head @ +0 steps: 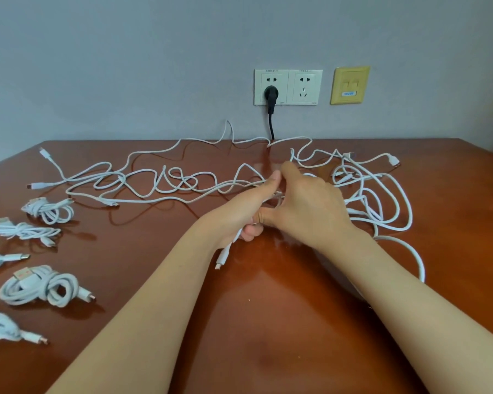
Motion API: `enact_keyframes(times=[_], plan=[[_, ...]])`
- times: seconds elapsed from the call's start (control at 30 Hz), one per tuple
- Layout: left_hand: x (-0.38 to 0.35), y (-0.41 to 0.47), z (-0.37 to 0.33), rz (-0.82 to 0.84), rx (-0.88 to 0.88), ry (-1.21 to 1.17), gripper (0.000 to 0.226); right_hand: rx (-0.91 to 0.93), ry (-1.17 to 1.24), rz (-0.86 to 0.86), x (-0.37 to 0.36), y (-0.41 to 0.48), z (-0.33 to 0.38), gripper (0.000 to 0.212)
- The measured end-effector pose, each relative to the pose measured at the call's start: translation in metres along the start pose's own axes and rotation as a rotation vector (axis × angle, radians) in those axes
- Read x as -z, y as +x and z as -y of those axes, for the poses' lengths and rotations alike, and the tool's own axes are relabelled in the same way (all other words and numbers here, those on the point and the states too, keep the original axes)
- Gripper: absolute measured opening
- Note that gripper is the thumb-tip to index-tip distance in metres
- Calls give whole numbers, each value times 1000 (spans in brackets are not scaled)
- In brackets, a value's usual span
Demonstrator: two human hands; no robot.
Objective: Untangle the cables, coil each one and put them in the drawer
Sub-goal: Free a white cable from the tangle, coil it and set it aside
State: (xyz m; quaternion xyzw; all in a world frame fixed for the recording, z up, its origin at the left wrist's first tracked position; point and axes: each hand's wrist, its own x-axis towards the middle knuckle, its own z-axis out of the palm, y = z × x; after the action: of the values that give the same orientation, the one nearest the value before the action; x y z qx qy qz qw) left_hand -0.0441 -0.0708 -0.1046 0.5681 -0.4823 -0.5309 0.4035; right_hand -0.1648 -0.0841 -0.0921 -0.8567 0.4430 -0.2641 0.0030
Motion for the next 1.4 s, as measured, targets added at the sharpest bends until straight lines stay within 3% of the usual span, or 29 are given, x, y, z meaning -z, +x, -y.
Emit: enact_keyframes(times=[0.13, 0.27, 0.37, 0.47, 0.63, 0.77, 0.9, 1.03, 1.27, 1.4], plan=[[6, -1, 1, 72, -5, -12, 39, 18, 376, 131, -2, 3, -8, 31], [6, 0, 0, 54, 0, -28, 38, -5, 276, 20, 1, 6, -20, 4], [10, 2, 1, -18, 1, -103, 41, -36, -4, -62, 1, 8, -25, 14], [14, 2, 0, -44, 3, -130, 41, -79, 8, -98, 2, 8, -23, 17], [8, 4, 3, 38, -5, -17, 42, 50, 30, -166, -2, 6, -18, 15], [7, 4, 7, 26, -81, -38, 24, 79, 122, -140, -5, 6, -17, 10], [9, 3, 7, -49, -123, -100, 28, 15, 301, -38, -10, 6, -14, 16], [5, -1, 4, -24, -135, -52, 29, -80, 424, 14, -12, 6, -15, 17], [-1, -1, -2, 43, -17, -246, 75, -151, 524, -96, -16, 11, -19, 10], [-1, 3, -1, -38, 2, -262, 57, -152, 543, -127, -18, 10, -20, 8]])
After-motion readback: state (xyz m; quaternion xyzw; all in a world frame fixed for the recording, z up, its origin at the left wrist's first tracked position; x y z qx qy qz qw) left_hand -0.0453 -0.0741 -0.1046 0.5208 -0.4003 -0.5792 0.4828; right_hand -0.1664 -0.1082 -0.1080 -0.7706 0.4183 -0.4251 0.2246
